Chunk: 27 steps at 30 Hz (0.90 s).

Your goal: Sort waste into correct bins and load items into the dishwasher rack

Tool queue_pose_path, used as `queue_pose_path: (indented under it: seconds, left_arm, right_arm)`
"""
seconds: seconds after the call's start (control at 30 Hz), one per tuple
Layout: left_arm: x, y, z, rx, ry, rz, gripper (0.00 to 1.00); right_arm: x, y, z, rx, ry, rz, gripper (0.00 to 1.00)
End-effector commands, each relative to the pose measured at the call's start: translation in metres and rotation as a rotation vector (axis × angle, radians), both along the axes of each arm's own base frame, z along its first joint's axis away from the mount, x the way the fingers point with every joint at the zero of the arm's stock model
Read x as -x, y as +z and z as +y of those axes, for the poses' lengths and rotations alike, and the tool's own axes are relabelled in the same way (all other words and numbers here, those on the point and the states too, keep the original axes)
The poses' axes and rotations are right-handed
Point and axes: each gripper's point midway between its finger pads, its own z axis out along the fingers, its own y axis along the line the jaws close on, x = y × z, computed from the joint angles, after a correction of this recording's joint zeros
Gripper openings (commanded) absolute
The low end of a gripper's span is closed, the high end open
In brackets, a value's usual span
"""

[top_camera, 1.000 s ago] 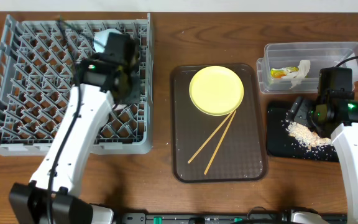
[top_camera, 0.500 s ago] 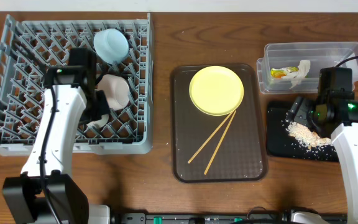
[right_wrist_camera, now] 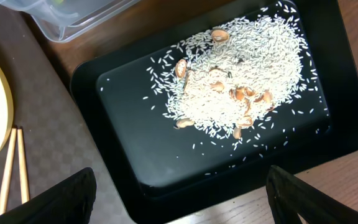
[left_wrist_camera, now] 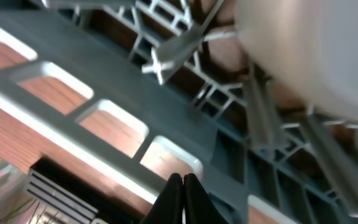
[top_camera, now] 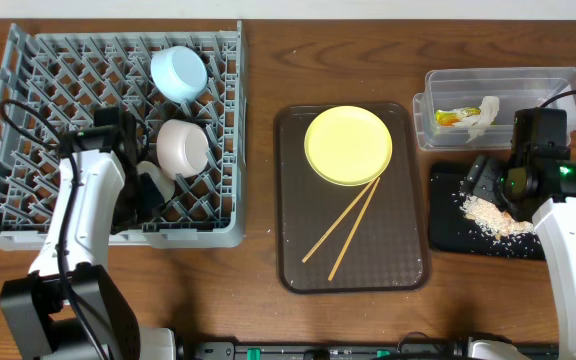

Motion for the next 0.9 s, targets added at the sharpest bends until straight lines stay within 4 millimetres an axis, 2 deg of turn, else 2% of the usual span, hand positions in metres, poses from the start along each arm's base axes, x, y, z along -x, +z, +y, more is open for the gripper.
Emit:
queue_pose_path:
  seconds: [0.0, 0.3, 0.87]
  left_arm:
    - [0.013, -0.009, 0.001, -0.002, 0.018, 0.05, 0.07]
    - [0.032, -0.011, -0.002, 0.01, 0.017, 0.123, 0.07]
    - [0.04, -0.009, -0.004, 0.019, 0.017, 0.155, 0.07]
  right_arm:
    - [-0.001, 0.004, -0.004, 0.008, -0.002, -0.013, 0.86]
    - [-0.001, 0.004, -0.004, 0.008, -0.002, -0.013, 0.86]
    - [-0.001, 0.004, -0.004, 0.008, -0.002, -0.013, 0.86]
